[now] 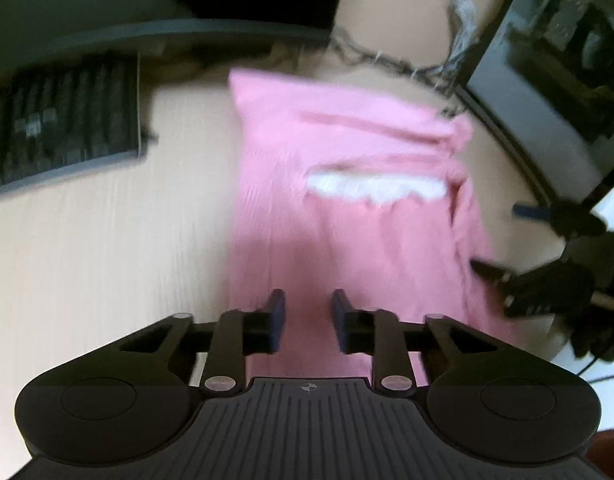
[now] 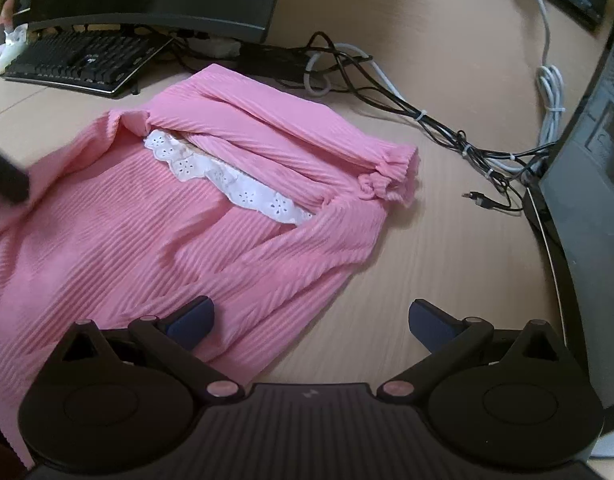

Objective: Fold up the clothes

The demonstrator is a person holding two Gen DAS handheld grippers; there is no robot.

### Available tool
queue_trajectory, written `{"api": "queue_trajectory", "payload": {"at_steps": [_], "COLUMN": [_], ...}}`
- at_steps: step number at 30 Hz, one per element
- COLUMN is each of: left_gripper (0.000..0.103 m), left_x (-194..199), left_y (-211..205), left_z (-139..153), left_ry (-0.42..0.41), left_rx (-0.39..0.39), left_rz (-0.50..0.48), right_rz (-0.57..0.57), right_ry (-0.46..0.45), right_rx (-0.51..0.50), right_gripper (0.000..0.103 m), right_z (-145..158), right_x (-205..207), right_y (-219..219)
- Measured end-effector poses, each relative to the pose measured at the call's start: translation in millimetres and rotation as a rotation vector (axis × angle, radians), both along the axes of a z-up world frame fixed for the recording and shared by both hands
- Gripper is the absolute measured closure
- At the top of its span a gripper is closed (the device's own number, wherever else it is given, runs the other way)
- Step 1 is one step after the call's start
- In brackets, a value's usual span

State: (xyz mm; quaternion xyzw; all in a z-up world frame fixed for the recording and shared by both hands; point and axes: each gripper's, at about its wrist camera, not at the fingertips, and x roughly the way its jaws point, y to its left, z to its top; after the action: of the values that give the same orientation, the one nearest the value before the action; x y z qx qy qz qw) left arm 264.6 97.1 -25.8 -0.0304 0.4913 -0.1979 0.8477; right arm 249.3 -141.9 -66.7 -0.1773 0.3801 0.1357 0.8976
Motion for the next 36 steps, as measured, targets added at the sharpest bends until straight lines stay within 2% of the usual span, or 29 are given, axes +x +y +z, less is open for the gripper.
{"api": "queue_trajectory", "payload": {"at_steps": [5, 7, 9, 11, 12, 13, 14, 15, 16, 19, 24, 27, 29, 30, 34, 36], "left_gripper": [0.079, 0.075, 0.071, 0.062, 0.058, 0.051, 0.046, 0.046, 0.046, 0.055, 0.058, 0.058, 0.057, 0.057, 0.052, 0.052], "left_x": [-12, -14, -15, -12, -6, 2, 13, 24, 36, 77, 142, 168, 180, 183, 195, 200], "left_y": [-25, -28, -22, -14, -10, -5, 0, 6, 9, 13, 6, 5, 9, 14, 19, 14], "left_z": [-11, -10, -2, 10, 18, 26, 32, 38, 41, 37, 11, -3, -8, -9, -17, -23], "left_ry": [0.021, 0.046, 0.062, 0.056, 0.035, 0.011, -0.008, -0.026, -0.042, -0.078, -0.064, -0.053, -0.046, -0.044, -0.033, -0.031], "left_rx": [-0.020, -0.047, -0.108, -0.170, -0.195, -0.215, -0.232, -0.248, -0.254, -0.218, -0.152, -0.106, -0.118, -0.149, -0.246, -0.252], "left_rz": [-0.107, -0.132, -0.157, -0.171, -0.162, -0.138, -0.100, -0.060, -0.023, 0.059, 0.134, 0.150, 0.165, 0.172, 0.197, 0.206], "right_rz": [0.041, 0.044, 0.022, -0.027, -0.056, -0.078, -0.100, -0.123, -0.145, -0.198, -0.239, -0.224, -0.240, -0.264, -0.353, -0.378], "right_ry": [0.020, 0.019, 0.012, 0.005, 0.000, 0.009, 0.017, 0.025, 0.032, 0.055, 0.101, 0.051, 0.005, -0.009, 0.052, 0.096], "right_rx": [0.008, 0.065, 0.146, 0.239, 0.284, 0.324, 0.341, 0.352, 0.363, 0.356, 0.261, 0.250, 0.279, 0.299, 0.380, 0.420], "right_gripper": [0.000, 0.000, 0.000, 0.003, 0.014, 0.029, 0.039, 0.058, 0.065, 0.072, 0.071, 0.070, 0.056, 0.045, 0.044, 0.044], "right_z": [7, 18, 33, 46, 51, 55, 54, 52, 50, 37, 5, 17, 29, 32, 12, -1], "right_x": [4, 6, 13, 28, 36, 48, 61, 73, 86, 122, 154, 157, 162, 167, 198, 208], "right_y": [-3, -9, -18, -31, -38, -45, -47, -48, -48, -46, -40, -39, -44, -49, -64, -67]}}
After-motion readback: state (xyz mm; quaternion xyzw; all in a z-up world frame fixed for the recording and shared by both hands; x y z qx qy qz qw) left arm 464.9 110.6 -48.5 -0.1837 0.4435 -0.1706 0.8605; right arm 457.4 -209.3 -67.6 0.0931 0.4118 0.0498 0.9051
